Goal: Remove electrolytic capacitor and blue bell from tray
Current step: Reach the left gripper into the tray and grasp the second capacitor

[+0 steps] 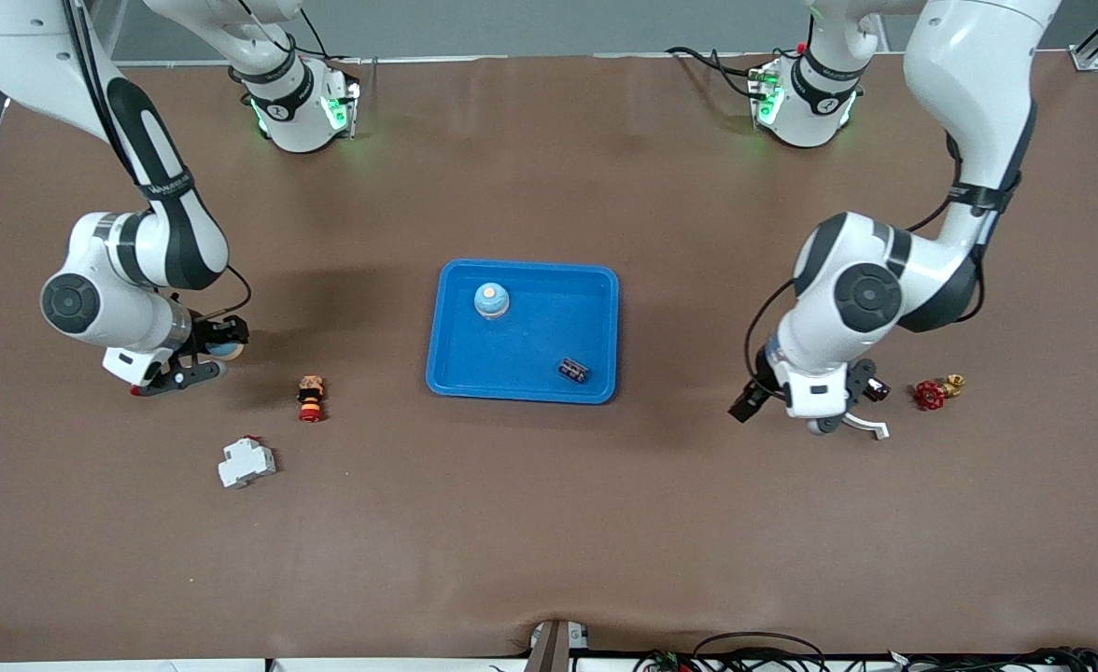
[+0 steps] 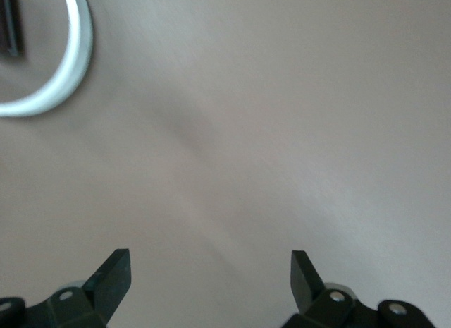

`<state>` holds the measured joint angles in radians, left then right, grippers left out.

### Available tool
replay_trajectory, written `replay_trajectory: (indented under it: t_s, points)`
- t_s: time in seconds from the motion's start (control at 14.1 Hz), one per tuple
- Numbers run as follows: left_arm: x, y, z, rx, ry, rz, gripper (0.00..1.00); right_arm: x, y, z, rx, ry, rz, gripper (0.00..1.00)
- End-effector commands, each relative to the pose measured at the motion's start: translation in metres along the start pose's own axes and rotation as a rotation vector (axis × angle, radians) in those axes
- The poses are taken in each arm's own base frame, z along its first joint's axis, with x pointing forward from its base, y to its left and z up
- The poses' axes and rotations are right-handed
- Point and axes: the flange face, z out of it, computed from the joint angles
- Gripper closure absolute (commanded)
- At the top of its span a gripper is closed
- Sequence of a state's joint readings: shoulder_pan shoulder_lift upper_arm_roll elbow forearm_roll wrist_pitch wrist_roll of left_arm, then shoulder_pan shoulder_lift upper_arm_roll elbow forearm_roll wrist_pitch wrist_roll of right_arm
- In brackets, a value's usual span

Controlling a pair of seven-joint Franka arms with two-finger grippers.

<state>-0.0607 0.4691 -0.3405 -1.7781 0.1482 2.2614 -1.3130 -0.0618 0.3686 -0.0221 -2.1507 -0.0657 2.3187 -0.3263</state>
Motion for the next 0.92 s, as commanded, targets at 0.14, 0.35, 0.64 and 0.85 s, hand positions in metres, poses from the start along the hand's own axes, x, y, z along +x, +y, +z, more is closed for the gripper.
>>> replay_trajectory:
  t_s: [0.14,0.35,0.64,0.85]
  points:
    - [-0.045,0.029,0.000,-0.004,0.008,-0.026,0.00,0.000,0.003,0.017,-0.012,-0.022,-0.022,0.84]
    - [-0.076,0.049,0.007,-0.017,-0.002,-0.042,0.00,0.002,0.004,0.030,-0.014,-0.015,-0.024,0.83]
    - [-0.117,0.074,0.018,-0.032,-0.019,-0.057,0.00,0.003,0.004,0.039,-0.012,-0.017,-0.024,0.83]
    - [-0.147,0.086,0.032,-0.063,-0.035,-0.105,0.00,0.003,0.006,0.046,-0.010,-0.017,-0.022,0.76]
